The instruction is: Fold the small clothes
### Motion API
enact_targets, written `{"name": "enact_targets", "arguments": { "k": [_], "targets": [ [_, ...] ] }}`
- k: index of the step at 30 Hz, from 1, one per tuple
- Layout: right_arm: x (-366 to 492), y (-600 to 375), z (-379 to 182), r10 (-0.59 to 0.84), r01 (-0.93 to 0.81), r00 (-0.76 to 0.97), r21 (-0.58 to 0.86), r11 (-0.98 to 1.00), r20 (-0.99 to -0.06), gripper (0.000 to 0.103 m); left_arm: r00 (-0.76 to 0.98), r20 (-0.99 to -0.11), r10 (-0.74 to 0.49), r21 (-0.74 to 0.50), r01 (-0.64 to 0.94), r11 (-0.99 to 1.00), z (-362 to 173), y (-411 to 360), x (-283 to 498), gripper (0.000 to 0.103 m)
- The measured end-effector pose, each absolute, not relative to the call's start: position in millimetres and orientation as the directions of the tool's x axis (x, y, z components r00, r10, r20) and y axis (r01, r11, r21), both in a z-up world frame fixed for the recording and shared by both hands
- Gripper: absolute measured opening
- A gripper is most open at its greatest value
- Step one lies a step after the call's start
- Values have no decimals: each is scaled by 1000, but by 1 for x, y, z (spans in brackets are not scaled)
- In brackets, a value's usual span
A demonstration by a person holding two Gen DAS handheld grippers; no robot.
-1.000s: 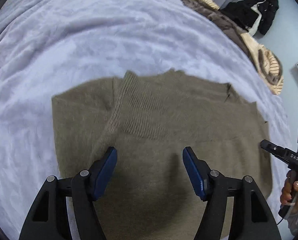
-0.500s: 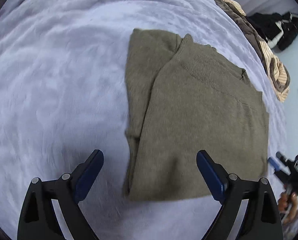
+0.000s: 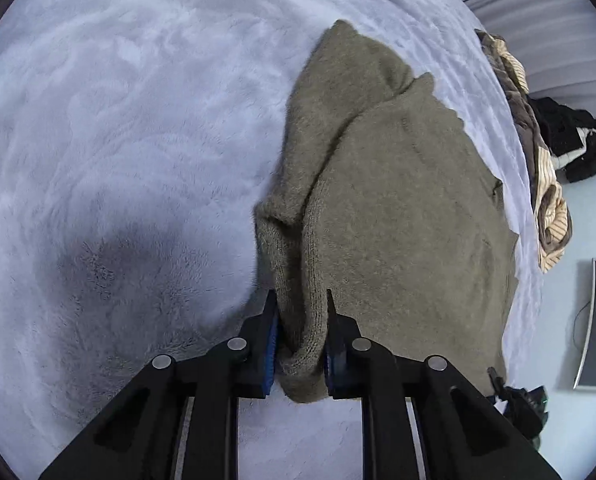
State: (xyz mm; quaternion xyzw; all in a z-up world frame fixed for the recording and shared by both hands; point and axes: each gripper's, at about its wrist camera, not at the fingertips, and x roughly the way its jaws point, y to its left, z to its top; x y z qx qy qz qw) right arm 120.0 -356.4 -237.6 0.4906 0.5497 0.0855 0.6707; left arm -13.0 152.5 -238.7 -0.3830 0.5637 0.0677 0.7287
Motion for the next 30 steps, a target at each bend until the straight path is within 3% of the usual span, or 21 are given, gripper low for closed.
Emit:
{"name": "enact_targets", "arguments": {
  "k": [2, 5, 7, 12, 17, 23, 30],
  "targets": [
    [122, -352, -212, 629, 334, 371, 731, 596, -683, 10, 356, -894, -273, -424, -472, 773, -225, 147, -18, 19],
    [125, -345, -213, 561, 299, 307, 637, 710, -769, 10, 294, -930, -222, -343, -470, 813, -244, 147, -28, 19],
    [128, -344, -233, 530, 303, 254, 587, 751, -809, 10, 310, -916, -256, -384, -491, 782, -261, 156, -39, 19],
    [120, -343, -236, 498, 288, 266, 561, 776, -825, 12, 304, -928, -215, -343, -469, 814, -248, 158, -46, 28],
    [104, -347, -209, 397, 309, 251, 462, 831, -883, 13, 280, -946, -161, -278, -450, 849, -229, 154, -41, 28],
    [97, -317, -163, 363, 109, 300, 410, 906, -882, 13, 322, -937, -134, -260, -390, 883, -205, 144, -31, 28],
    [110, -262, -173, 407, 7, 252, 422, 907, -878, 13, 410, -896, -168, -296, -272, 916, -187, 133, 26, 28]
  ]
}}
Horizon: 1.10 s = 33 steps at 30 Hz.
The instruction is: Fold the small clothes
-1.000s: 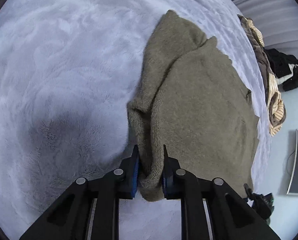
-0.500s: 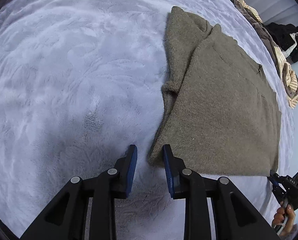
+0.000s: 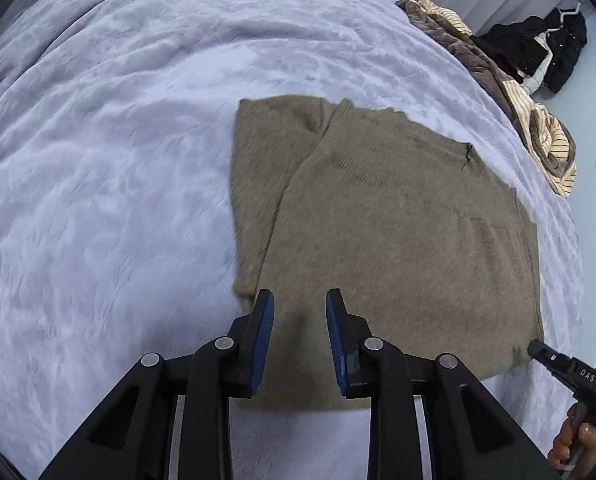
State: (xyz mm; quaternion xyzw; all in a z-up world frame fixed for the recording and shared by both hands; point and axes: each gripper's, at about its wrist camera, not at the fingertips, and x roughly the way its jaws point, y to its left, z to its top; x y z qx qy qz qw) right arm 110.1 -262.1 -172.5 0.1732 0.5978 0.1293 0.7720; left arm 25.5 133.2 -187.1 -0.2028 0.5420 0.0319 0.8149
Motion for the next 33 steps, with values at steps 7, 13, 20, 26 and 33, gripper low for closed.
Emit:
{"name": "enact_targets", "arguments": {
  "k": [7, 13, 20, 26, 33],
  "targets": [
    [121, -234, -184, 420, -40, 217, 421, 906, -881, 13, 441, -867, -233, -345, -191, 919, -207, 128, 103, 28],
    [126, -228, -195, 410, -29, 175, 411, 911, -895, 13, 427, -855, -295, -425, -250, 870, -242, 157, 115, 28],
    [133, -234, -186, 365, -47, 212, 364, 930, -906, 13, 388, -895, -221, -340, -272, 900, -224, 159, 96, 28],
    [149, -247, -192, 277, -45, 222, 274, 961, -935, 17, 352, -918, -182, -288, -277, 917, -224, 149, 80, 28],
    [142, -280, -201, 286, 98, 210, 312, 945, -935, 14, 334, -928, -166, -267, -283, 921, -226, 142, 66, 28]
  ]
}}
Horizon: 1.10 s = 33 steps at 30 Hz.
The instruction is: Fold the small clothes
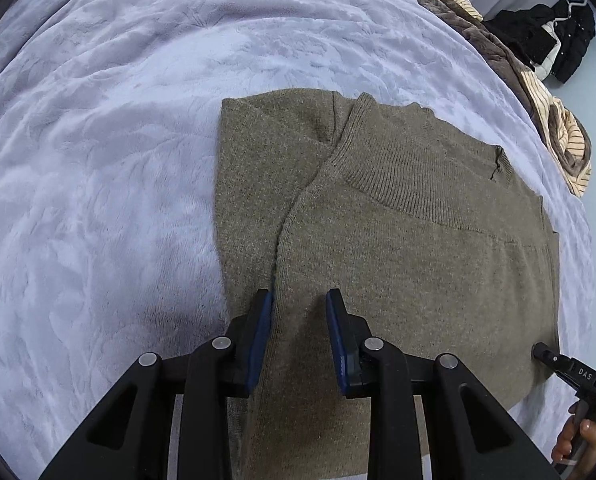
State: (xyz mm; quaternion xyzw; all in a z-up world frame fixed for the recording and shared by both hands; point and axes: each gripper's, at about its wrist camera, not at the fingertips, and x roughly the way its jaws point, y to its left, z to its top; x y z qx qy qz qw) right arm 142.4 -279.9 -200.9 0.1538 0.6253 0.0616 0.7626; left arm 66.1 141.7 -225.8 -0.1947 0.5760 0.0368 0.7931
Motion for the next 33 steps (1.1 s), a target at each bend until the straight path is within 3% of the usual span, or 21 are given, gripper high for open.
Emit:
{"name": "enact_targets", "arguments": {
  "k": [12, 13, 15, 16, 28, 33],
  "targets": [
    [132, -275, -192, 272, 85, 206, 295, 952, -940, 16, 297, -950, -98, -180, -262, 948, -223, 129, 60, 29],
    [131, -273, -192, 274, 74, 204, 294, 953, -940, 16, 291, -953, -87, -165, -254, 953, -223, 127, 60, 33],
    [130, -267, -191, 275, 48, 197, 290, 956, -941, 16, 297, -949, -108, -183, -239, 953, -222, 124, 58, 78],
    [130, -264, -191, 273, 40, 195, 286, 957, -942, 16, 315, -945, -90, -171, -242, 955, -218, 122, 56, 84],
    [128, -237, -190, 275, -20, 188, 276, 961, -943, 17, 283, -957, -57, -125, -226, 966, -222, 114, 48, 85],
    [128, -224, -190, 277, -46, 179, 273, 961, -944, 29, 273, -960, -59, -124, -227, 966, -222, 113, 42, 85]
  ]
}}
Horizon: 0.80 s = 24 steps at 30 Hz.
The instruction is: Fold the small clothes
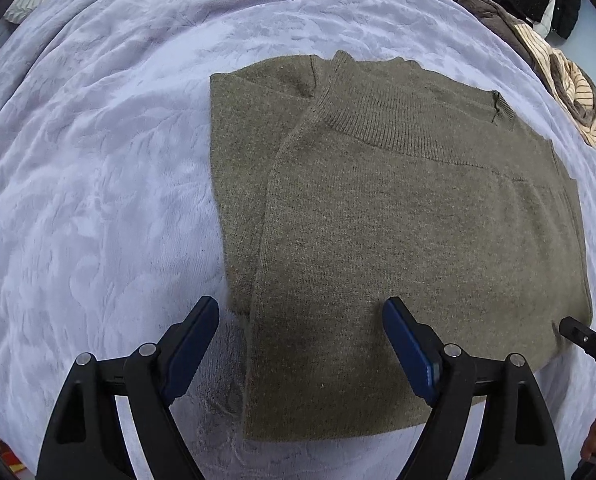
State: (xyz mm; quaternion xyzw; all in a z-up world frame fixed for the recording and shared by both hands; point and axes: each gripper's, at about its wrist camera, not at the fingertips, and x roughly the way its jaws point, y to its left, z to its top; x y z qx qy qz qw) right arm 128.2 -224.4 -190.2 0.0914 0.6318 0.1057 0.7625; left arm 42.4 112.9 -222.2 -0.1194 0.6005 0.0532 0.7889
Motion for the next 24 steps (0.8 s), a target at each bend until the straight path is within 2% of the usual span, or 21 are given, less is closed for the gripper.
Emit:
{"name": "enact_targets", "arguments": {
  "k": [2, 13, 16, 19, 20, 22, 24],
  "targets": [
    [127, -221, -189, 275, -59, 180, 269, 961, -944, 34, 271, -961, -59, -123, -226, 966, -222, 112, 41, 85],
    [123, -201, -189, 247, -117, 183, 228, 967, -952, 38, 251, -966, -63, -119, -213, 970, -220, 104, 35, 85],
    [122, -194, -187, 231, -142, 187, 206, 968, -955, 47, 249, -966, -66, -119, -204, 972, -218, 101, 33, 85],
    [122, -186, -184, 217, -168, 195, 185, 968, -957, 48, 245, -966, -76, -128, -202, 971, -218, 100, 30, 85],
    [122, -182, -184, 203, -179, 196, 169, 969, -959, 51, 246, -966, -84, -137, -205, 969, -217, 101, 28, 85],
    [122, -174, -183, 178, -204, 196, 137, 969, -964, 64, 249, -964, -95, -149, -210, 966, -215, 103, 22, 85],
    [121, -171, -182, 177, -227, 199, 130, 965, -964, 65, 252, -963, -97, -152, -209, 966, -214, 105, 16, 85]
  ]
}}
